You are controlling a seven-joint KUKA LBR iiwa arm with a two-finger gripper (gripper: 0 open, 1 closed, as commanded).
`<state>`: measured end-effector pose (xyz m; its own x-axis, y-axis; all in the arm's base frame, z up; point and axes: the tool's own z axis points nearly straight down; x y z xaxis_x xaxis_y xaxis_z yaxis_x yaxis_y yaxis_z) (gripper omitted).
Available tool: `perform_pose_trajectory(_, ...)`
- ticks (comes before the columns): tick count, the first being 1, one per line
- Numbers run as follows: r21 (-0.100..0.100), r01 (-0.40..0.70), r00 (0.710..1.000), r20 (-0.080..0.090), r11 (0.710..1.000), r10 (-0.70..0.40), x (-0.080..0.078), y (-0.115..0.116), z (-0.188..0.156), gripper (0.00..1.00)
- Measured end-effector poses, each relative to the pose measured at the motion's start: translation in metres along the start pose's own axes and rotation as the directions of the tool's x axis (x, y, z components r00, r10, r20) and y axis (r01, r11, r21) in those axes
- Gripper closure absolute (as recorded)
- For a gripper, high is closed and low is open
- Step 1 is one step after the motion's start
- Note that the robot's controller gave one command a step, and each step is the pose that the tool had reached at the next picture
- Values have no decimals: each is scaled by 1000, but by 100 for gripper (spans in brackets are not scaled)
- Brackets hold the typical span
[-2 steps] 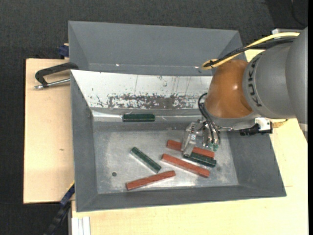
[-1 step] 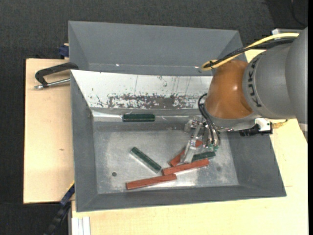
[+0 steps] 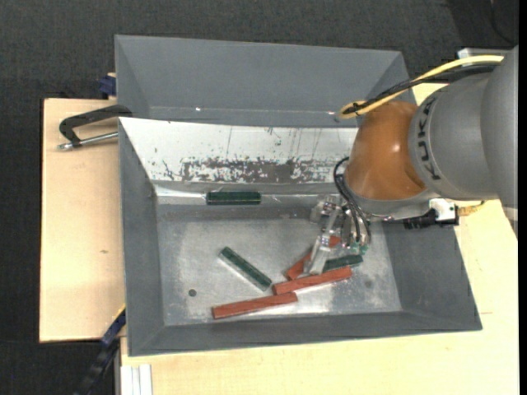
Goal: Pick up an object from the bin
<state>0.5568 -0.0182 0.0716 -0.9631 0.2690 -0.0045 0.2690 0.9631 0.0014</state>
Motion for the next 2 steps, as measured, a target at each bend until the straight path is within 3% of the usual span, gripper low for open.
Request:
perform_pose_trajectory(1,-1,327,945,5,945,-327,52,-9,-4,100)
perform_pose_trajectory(2,-1,328,945,6,945,-328,51,-9,-4,100)
